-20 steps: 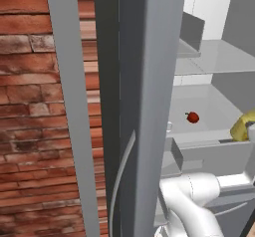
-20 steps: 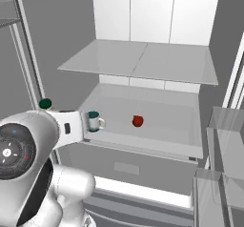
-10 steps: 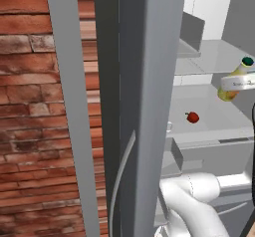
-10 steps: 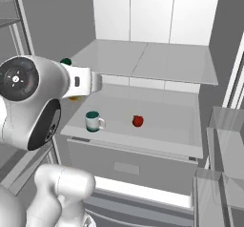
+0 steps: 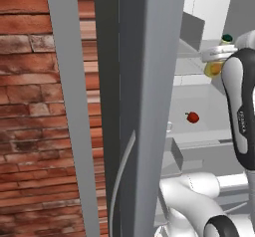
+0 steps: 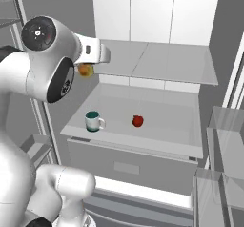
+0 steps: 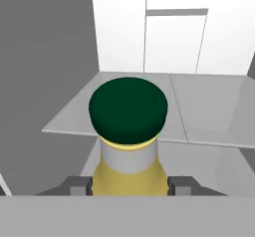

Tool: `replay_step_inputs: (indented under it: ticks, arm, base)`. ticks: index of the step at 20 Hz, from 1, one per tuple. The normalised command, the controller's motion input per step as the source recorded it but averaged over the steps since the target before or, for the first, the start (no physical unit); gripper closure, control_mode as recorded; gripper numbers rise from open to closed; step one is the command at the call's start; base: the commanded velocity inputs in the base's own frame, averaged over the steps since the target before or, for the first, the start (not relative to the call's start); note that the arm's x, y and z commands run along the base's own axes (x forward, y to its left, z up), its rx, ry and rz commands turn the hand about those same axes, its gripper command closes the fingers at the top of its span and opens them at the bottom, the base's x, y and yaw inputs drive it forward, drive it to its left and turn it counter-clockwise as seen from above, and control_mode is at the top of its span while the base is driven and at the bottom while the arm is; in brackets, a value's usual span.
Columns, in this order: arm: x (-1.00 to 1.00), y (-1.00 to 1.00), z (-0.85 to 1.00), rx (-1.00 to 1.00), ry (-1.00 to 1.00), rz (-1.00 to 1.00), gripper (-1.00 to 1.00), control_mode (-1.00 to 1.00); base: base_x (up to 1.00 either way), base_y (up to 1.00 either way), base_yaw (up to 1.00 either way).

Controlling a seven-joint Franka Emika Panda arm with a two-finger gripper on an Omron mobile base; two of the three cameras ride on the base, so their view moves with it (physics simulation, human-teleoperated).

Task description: Place the mustard and mayonnaise from the counter to the top shelf of the fridge. If the existing items in the fridge are on the top shelf, move them to other shelves.

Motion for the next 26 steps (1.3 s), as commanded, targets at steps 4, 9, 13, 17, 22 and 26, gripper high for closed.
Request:
replay_step_inputs:
  ticks: [4, 9, 13, 17, 22, 26]
  arm:
    - [0.57, 0.00, -0.14, -0.01, 0.04, 0.00, 1.00, -1.00]
    - [0.91, 0.00, -0.10, -0.01, 0.07, 0.00, 1.00, -1.00]
    - [1.00, 0.00, -0.12, -0.02, 0.12, -0.02, 1.00, -1.00]
    - [1.00, 0.00, -0.23, -0.04, 0.12, -0.02, 1.00, -1.00]
    - [0.84, 0.00, -0.42, -0.04, 0.13, -0.01, 1.00, -1.00]
    - [0.80, 0.00, -0.35, -0.02, 0.09, 0.00, 1.00, -1.00]
  base:
    - [0.00, 0.00, 0.00]
    - [0.00, 0.00, 0.00]
    - [0.00, 0.00, 0.00]
    - [0.00, 0.00, 0.00]
    - [0.00, 0.00, 0.00]
    - [0.00, 0.00, 0.00]
